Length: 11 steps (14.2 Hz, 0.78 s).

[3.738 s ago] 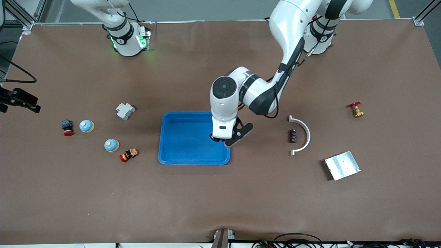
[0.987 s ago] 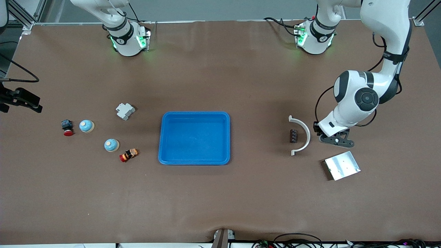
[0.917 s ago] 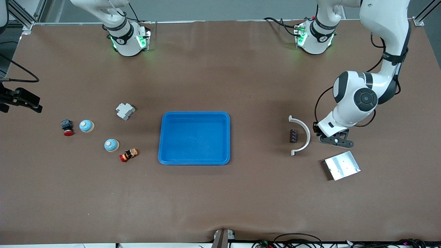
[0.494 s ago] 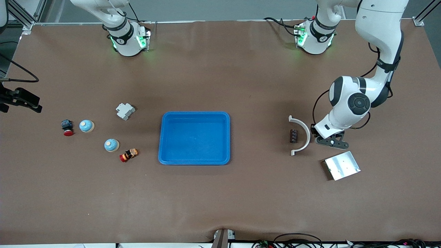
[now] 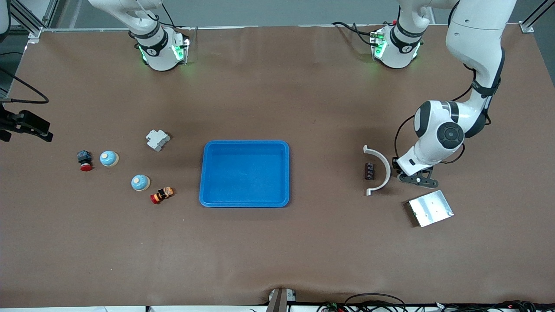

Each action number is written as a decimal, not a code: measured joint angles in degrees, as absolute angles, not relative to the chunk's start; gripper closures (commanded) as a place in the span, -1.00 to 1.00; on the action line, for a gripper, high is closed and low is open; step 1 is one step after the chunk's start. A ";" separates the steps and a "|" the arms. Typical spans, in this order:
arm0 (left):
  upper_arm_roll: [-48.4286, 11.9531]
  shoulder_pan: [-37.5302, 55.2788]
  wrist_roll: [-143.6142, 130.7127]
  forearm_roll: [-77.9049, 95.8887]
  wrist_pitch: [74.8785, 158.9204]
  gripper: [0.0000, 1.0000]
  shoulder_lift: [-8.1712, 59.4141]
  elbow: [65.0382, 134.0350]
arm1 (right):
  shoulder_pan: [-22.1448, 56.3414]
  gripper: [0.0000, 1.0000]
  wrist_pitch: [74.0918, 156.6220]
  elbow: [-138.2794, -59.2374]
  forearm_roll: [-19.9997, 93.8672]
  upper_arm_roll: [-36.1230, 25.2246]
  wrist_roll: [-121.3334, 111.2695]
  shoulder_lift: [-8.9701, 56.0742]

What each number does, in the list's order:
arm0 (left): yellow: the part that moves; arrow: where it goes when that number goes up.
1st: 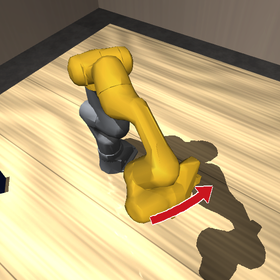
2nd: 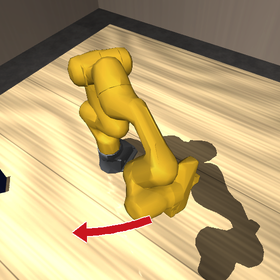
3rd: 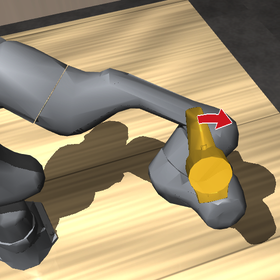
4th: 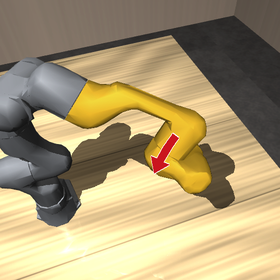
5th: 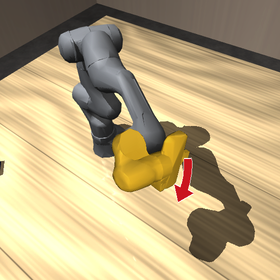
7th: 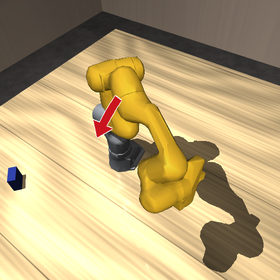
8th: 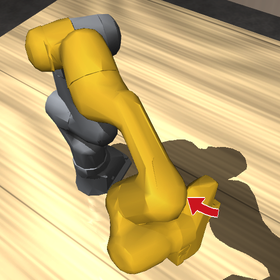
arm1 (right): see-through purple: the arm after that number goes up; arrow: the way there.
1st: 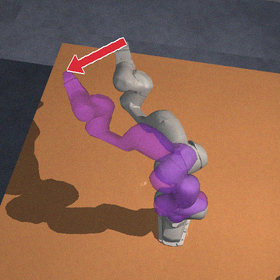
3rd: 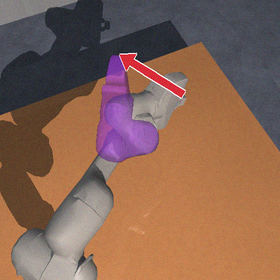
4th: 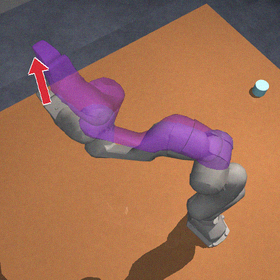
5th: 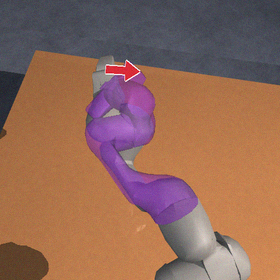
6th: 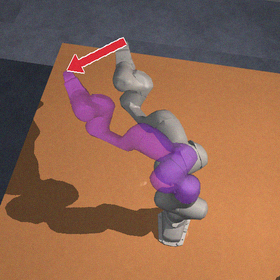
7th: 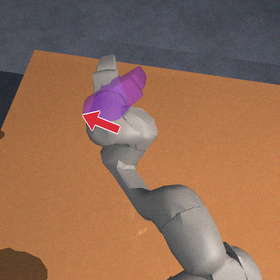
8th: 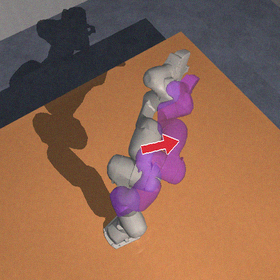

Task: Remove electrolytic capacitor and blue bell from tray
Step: 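Open the left gripper to release the capacitor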

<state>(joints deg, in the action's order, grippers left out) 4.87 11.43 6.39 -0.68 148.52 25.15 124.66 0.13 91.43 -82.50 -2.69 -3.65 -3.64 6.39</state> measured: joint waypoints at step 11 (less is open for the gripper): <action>4.85 11.20 6.72 -0.68 149.04 -1.00 25.67 123.57 | 0.04 -1.00 91.42 -82.49 -2.69 -3.66 -3.64 6.39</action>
<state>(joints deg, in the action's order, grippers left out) 4.85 11.20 6.72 -0.68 149.04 25.67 123.57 0.04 91.42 -82.49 -2.69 -3.66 -3.64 6.39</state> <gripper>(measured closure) 0.216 0.000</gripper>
